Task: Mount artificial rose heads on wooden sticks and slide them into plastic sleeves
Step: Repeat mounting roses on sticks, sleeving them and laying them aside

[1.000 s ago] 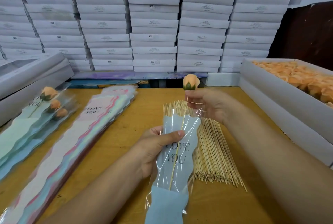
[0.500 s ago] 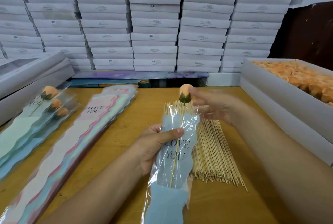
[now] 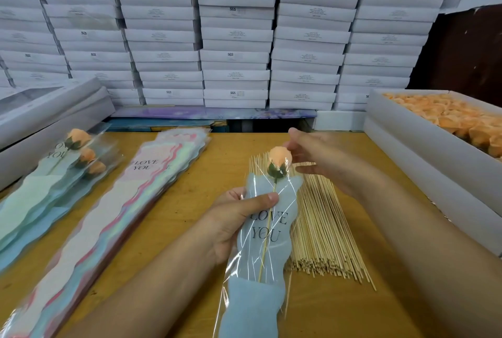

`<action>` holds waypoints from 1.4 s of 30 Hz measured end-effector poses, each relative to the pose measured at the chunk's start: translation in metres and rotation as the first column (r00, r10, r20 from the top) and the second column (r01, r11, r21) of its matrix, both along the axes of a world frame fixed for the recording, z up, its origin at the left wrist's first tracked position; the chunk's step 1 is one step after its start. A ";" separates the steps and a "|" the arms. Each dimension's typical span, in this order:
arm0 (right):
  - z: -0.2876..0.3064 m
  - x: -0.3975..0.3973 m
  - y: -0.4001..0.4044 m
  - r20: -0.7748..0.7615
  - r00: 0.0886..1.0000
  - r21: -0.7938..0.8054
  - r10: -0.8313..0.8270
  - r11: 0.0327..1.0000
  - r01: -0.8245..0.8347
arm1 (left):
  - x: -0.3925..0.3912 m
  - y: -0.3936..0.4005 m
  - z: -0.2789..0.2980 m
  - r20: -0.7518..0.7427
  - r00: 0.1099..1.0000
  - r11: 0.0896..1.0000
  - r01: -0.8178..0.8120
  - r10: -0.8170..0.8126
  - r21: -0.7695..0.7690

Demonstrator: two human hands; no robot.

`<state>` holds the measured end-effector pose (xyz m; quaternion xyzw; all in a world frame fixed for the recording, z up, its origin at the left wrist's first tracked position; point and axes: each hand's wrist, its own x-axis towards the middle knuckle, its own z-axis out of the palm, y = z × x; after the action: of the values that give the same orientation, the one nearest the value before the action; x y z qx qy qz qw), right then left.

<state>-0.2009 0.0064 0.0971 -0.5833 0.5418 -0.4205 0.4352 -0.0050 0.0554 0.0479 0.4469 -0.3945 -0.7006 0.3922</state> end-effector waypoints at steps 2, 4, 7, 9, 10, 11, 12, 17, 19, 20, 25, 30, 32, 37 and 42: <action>-0.002 0.003 0.003 -0.010 1.000 0.008 0.022 1.000 -0.022 | 0.000 -0.001 0.001 -0.021 1.000 1.000 -0.003 0.003 0.006; -0.003 0.005 0.006 -0.044 0.998 0.009 0.047 0.999 -0.047 | 0.001 -0.002 0.001 -0.015 1.000 1.000 -0.011 0.011 0.001; -0.007 0.007 0.007 -0.067 0.995 0.011 0.070 0.998 -0.070 | 0.002 -0.003 0.000 -0.020 1.000 1.000 -0.002 0.002 0.011; -0.008 0.008 0.006 -0.072 0.995 0.016 0.063 0.998 -0.062 | 0.003 -0.004 0.000 -0.039 0.999 0.999 0.034 -0.033 0.012; -0.009 0.008 0.006 -0.079 0.995 0.019 0.059 0.998 -0.058 | 0.003 -0.004 0.000 -0.051 0.998 0.999 0.047 -0.046 0.011; -0.009 0.008 0.005 -0.087 0.995 0.023 0.055 0.998 -0.053 | 0.002 -0.004 -0.001 -0.067 0.996 0.998 0.057 -0.056 0.012; -0.010 0.008 0.005 -0.095 0.994 0.026 0.052 0.998 -0.050 | 0.002 -0.004 -0.002 -0.079 0.995 0.998 0.064 -0.062 0.013; -0.010 0.007 0.002 -0.137 0.989 0.065 0.061 0.996 -0.052 | 0.000 -0.003 -0.002 -0.098 0.992 0.996 0.082 -0.079 0.025; -0.011 0.007 0.001 -0.142 0.985 0.113 0.096 0.990 -0.081 | 0.001 -0.004 -0.002 -0.093 0.992 0.996 0.084 -0.081 0.034; -0.012 0.007 0.001 -0.144 0.982 0.134 0.120 0.986 -0.101 | 0.002 -0.004 -0.002 -0.090 0.992 0.995 0.088 -0.085 0.037; -0.011 0.003 -0.002 -0.195 0.976 0.106 0.097 0.991 -0.077 | 0.003 -0.006 -0.001 -0.087 0.994 0.996 0.077 -0.073 0.040; -0.012 0.002 -0.005 -0.187 0.976 0.142 0.109 0.986 -0.083 | 0.003 -0.006 -0.001 -0.097 0.994 0.997 0.052 -0.047 0.053; -0.011 0.002 -0.003 -0.198 0.964 0.194 0.178 0.971 -0.140 | 0.003 -0.007 -0.003 -0.079 0.996 0.998 0.039 -0.035 0.049; -0.006 0.005 -0.001 -0.175 0.970 0.193 0.168 0.972 -0.134 | 0.004 -0.009 -0.007 -0.091 0.993 0.997 0.081 -0.079 0.009; -0.008 0.008 -0.003 -0.167 0.972 0.198 0.166 0.971 -0.132 | 0.004 -0.009 -0.008 -0.115 0.988 0.995 0.096 -0.099 -0.026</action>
<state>-0.1930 0.0033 0.0891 -0.6153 0.5709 -0.2789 0.4665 -0.0009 0.0462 0.0399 0.3817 -0.3995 -0.7396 0.3842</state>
